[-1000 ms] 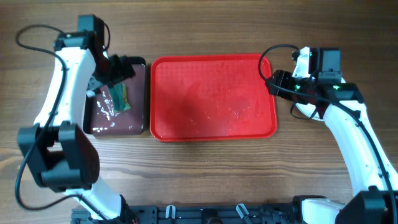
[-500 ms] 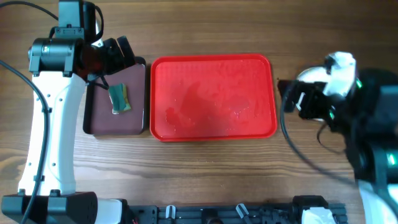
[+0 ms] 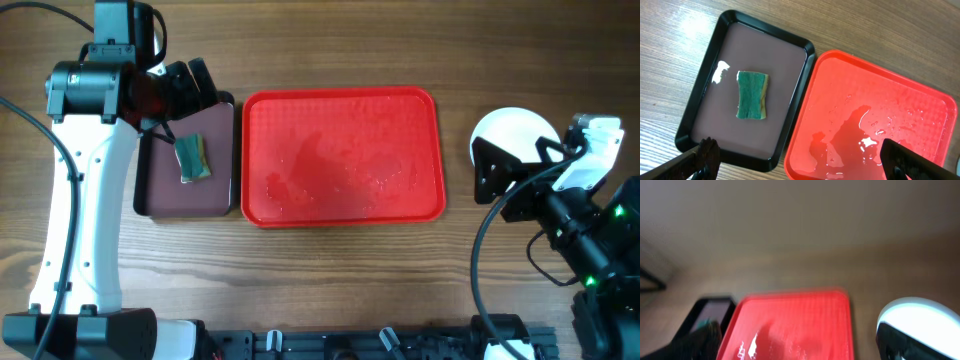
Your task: Clean dirty plates on tray and stack at the side
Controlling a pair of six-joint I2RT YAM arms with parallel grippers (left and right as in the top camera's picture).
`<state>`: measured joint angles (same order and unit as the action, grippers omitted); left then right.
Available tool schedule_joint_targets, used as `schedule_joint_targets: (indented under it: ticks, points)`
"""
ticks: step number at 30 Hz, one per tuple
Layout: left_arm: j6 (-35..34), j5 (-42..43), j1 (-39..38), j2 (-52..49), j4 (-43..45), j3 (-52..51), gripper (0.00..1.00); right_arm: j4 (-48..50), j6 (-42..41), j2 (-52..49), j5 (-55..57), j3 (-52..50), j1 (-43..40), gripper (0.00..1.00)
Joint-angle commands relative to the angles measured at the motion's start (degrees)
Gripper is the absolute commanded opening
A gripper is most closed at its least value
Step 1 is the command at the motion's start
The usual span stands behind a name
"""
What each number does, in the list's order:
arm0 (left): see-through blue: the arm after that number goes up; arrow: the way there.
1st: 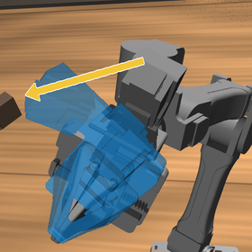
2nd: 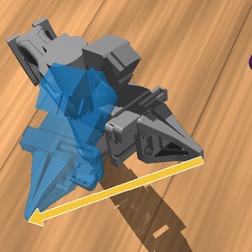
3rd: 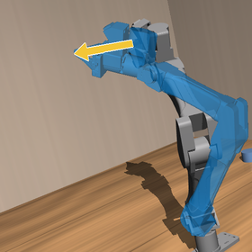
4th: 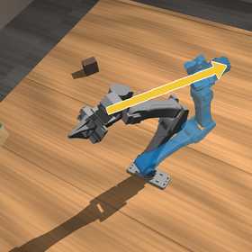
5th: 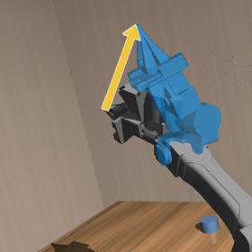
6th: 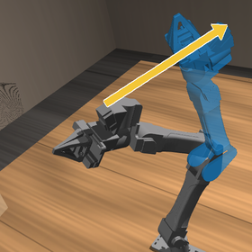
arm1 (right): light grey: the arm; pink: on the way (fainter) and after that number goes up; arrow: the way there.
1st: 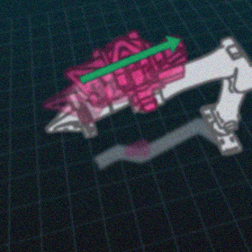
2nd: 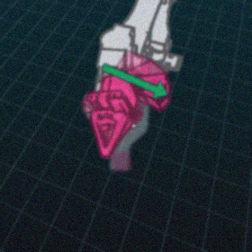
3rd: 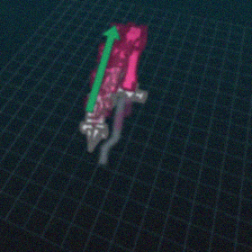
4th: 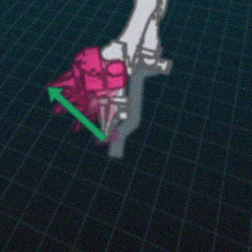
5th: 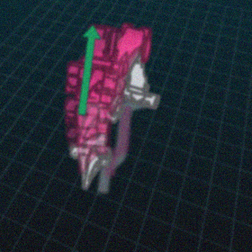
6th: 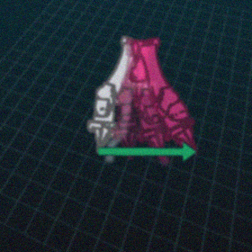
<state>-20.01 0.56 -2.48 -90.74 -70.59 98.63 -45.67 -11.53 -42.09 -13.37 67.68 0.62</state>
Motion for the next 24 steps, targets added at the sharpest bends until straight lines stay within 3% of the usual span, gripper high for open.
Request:
schedule_joint_targets:
  ticks: [1,7,12,24]
  points:
    - [0.1,0.7,0.0,-0.2,0.0,0.5,1.0,8.6,5.6,6.1,1.6,-10.5,0.6,1.0]
    - [0.1,0.7,0.0,-0.2,0.0,0.5,1.0,31.0,5.6,20.8,1.0,-35.8,4.2,1.0]
    - [0.1,0.7,0.0,-0.2,0.0,0.5,1.0,42.8,5.5,30.1,1.4,-52.4,6.9,1.0]
    - [0.1,0.7,0.0,-0.2,0.0,0.5,1.0,48.2,5.4,41.9,1.4,-67.5,7.3,1.0]
